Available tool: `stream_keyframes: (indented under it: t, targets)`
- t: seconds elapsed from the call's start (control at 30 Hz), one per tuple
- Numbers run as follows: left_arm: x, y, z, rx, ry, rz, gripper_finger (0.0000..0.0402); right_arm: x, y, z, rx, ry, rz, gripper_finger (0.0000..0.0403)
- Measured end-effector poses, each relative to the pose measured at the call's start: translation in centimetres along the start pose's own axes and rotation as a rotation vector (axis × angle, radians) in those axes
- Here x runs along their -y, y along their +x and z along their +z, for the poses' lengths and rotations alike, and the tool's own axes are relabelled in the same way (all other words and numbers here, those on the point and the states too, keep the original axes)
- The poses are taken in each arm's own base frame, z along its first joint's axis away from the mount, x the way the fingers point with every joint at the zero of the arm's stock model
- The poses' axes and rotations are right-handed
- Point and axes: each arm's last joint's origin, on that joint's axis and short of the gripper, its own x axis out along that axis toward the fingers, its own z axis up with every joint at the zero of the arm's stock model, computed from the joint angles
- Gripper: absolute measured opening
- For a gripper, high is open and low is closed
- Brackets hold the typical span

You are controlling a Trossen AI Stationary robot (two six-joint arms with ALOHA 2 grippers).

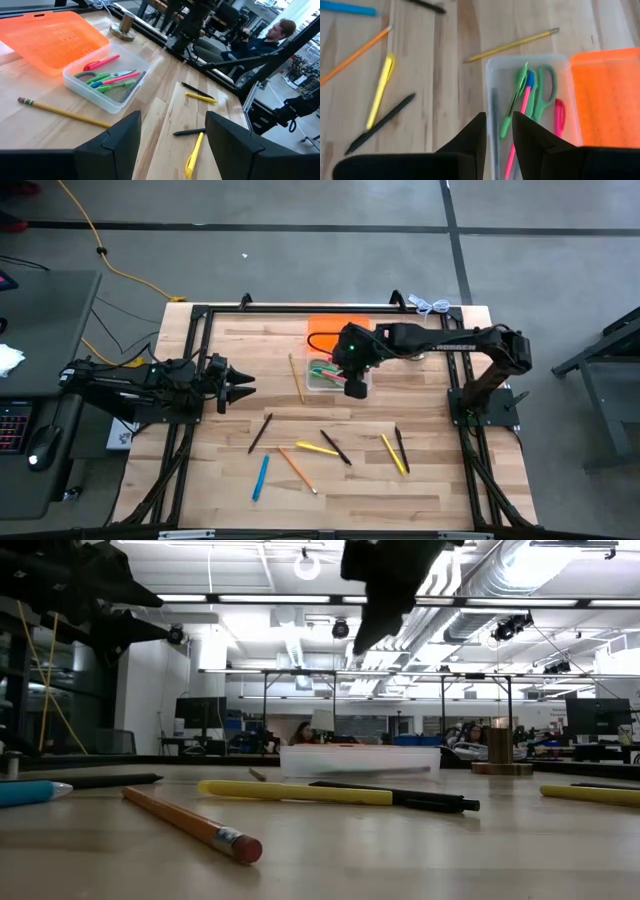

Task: Pick & place school supplies into a supply box
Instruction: Put the right yellow highlighter into the supply box

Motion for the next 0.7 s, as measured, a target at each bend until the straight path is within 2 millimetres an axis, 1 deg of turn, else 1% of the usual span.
stream_keyframes:
  t: [0.33, 0.5, 0.7]
  targets:
    - [0.0, 0.0, 0.0, 0.000, 0.000, 0.000, 0.0250, -2.9, -1.5, -1.5, -0.133, 0.001, 0.024, 0.0071]
    - [0.0, 0.0, 0.0, 0.000, 0.000, 0.000, 0.0250, -4.3, -1.9, -2.5, -0.227, -0.012, 0.000, 0.0071]
    - [0.0, 0.1, 0.0, -0.006, -0.043, 0.003, 0.0250, -6.0, -2.2, -3.2, -0.285, -0.022, -0.015, 0.0071]
